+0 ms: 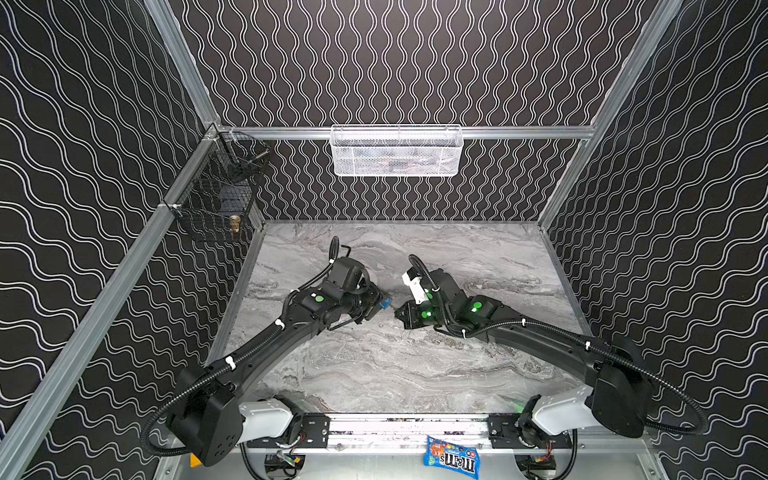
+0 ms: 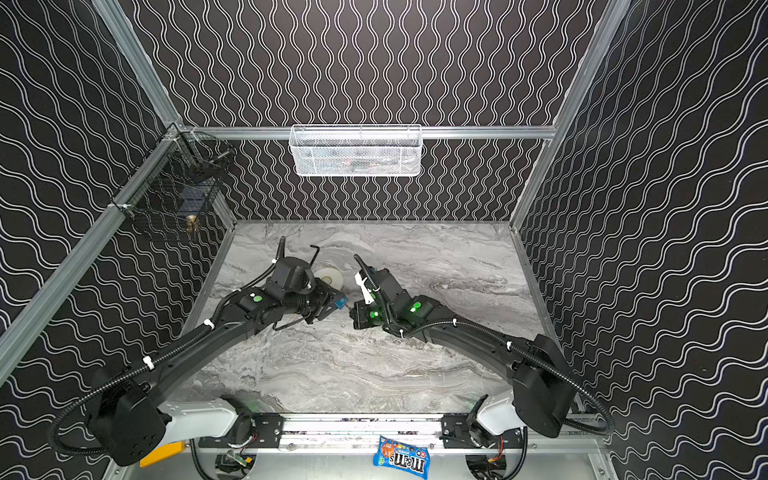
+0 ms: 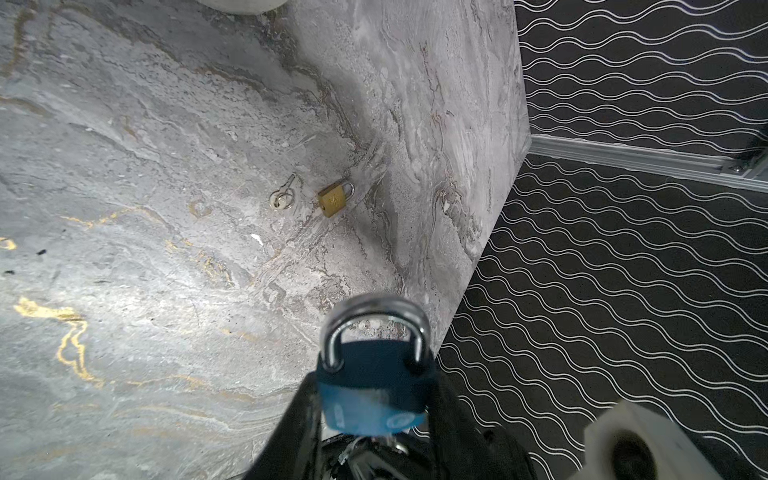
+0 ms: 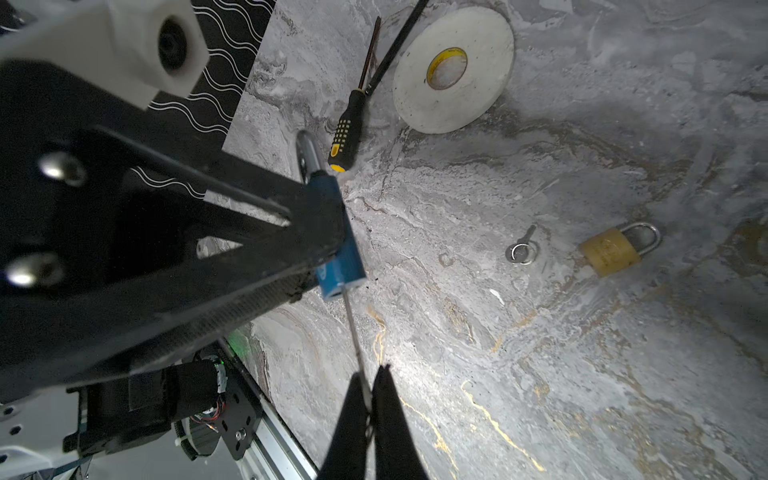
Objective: Unlock with the key
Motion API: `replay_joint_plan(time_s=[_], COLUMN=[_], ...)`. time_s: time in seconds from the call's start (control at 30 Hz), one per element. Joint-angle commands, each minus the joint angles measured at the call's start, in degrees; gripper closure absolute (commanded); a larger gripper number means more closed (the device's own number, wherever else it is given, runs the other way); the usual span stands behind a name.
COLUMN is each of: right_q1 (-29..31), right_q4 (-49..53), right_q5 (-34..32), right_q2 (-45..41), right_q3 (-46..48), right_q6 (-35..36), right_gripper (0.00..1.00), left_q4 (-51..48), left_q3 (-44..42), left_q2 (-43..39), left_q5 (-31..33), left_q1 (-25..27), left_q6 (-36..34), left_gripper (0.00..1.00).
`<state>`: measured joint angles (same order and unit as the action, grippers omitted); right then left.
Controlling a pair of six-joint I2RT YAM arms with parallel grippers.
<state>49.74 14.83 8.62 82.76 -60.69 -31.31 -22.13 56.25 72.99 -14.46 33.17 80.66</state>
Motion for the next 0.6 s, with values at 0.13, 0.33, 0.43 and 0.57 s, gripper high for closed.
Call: replay_joint_plan(time_s=[0.13,0.33,0.43,0.57], right_q1=[0.4,1.5,1.5,1.4], right_q4=[-3.1,-5.2,-8.6,-6.3], right_q5=[-0.5,0.2,2.2,2.6], right_q2=[0.6,0.7,0.0,0.2], right_q3=[-0.4,0.0,1.7,2.1], right_q6=[-4.4,-7.4,-8.3,-8.4], right_gripper=[1.0,1.0,1.0,1.0], left_q4=[0.1,2.3,1.9,3.3], left_q3=[-0.6,-2.4,-2.5,-2.9], left_q2=[-0.6,-1.4,-1.2,-1.2], left_q5=[1.8,3.5,3.3,2.4], left_q1=[0.0,-0.1,-0.1,0.0], left_q6=[1.9,4.5,4.8,5.9], left_gripper=[0.94,0.94,0.95,0.95])
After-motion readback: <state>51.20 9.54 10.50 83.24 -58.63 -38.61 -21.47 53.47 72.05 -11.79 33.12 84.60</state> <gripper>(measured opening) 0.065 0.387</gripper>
